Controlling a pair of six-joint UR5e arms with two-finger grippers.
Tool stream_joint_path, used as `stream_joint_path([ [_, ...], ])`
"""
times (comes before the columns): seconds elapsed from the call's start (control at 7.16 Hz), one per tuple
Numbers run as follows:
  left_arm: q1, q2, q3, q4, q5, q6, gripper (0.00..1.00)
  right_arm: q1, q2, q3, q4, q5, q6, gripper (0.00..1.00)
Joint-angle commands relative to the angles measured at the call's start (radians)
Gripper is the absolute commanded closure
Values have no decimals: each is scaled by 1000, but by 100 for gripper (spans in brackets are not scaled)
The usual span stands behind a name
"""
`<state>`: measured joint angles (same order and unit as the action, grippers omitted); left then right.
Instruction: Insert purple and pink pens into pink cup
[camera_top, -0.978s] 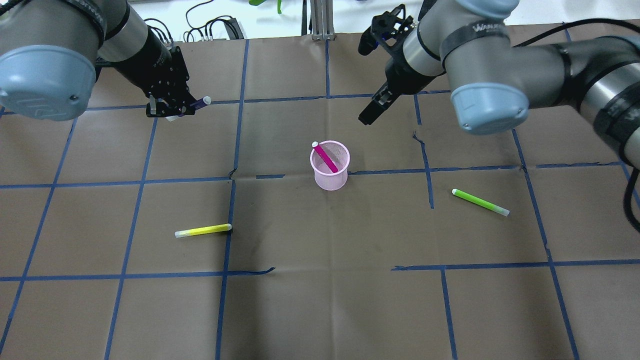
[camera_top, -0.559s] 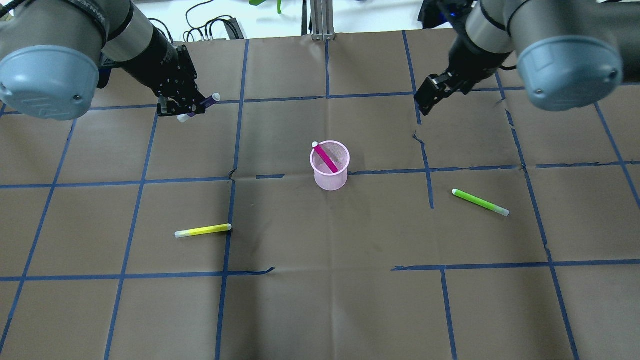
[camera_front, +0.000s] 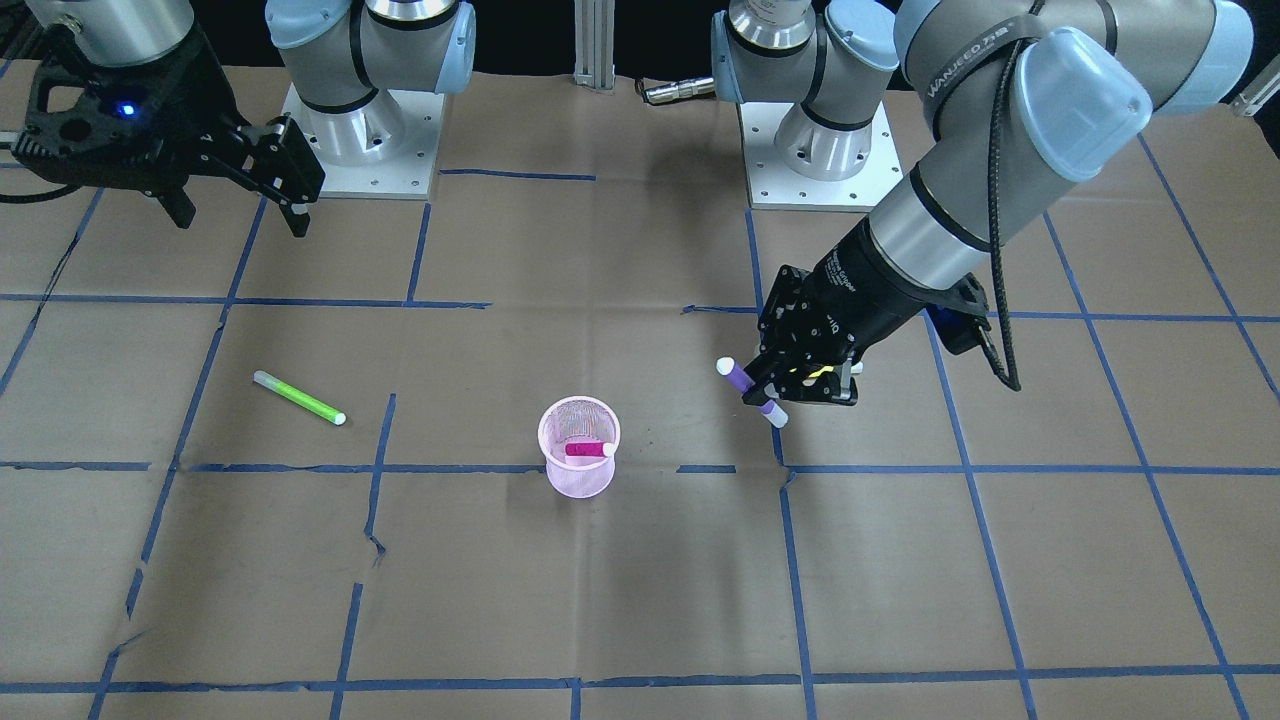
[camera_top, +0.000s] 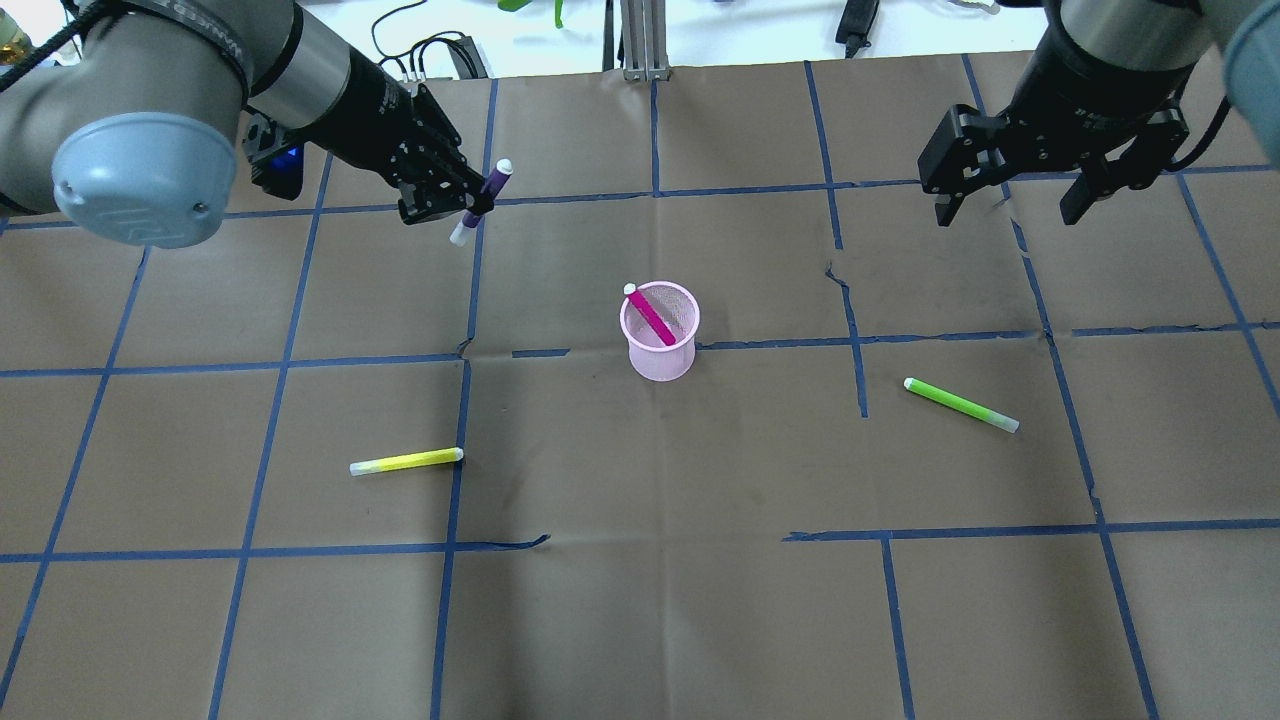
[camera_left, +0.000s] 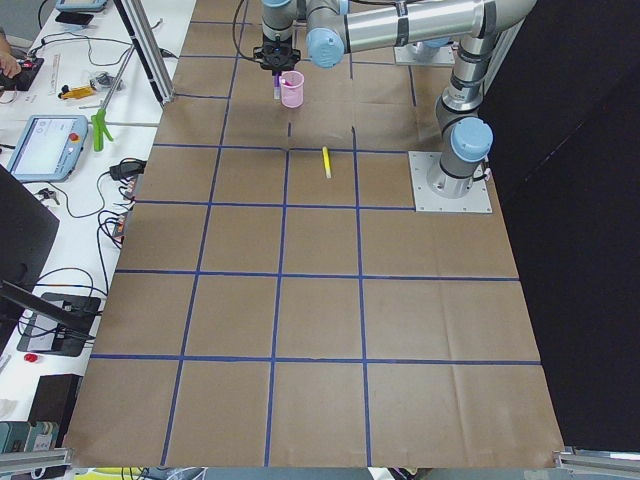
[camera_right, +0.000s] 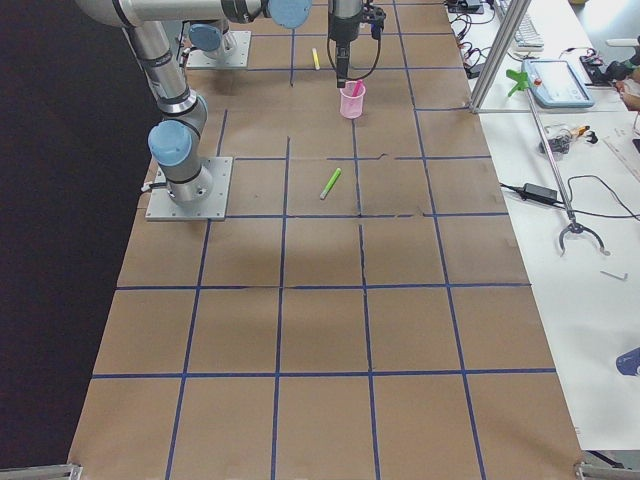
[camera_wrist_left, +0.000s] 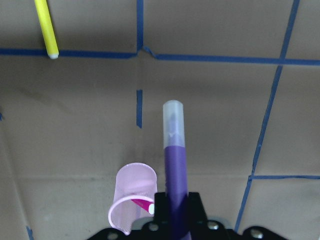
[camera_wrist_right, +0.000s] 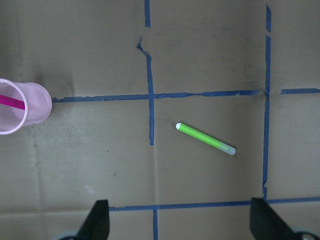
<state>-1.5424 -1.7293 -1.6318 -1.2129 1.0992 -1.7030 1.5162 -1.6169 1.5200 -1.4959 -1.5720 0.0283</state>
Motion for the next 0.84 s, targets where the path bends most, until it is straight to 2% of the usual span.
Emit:
stream_joint_path([
  [0.0,-68,-44,0,84,-50,-82,99,5,9,-53,34,102,23,0],
  [0.28,-139,-103,-2,213,-86,-217,99,5,28,-34,37,92,-4,0],
  [0.42,-151,-119,-3,284,-110,-327,99,7,22,6,33,90,-5,0],
  [0.7,-192,-150,-14,311,-113,-356,99,22,17,25,32,87,-8,0],
])
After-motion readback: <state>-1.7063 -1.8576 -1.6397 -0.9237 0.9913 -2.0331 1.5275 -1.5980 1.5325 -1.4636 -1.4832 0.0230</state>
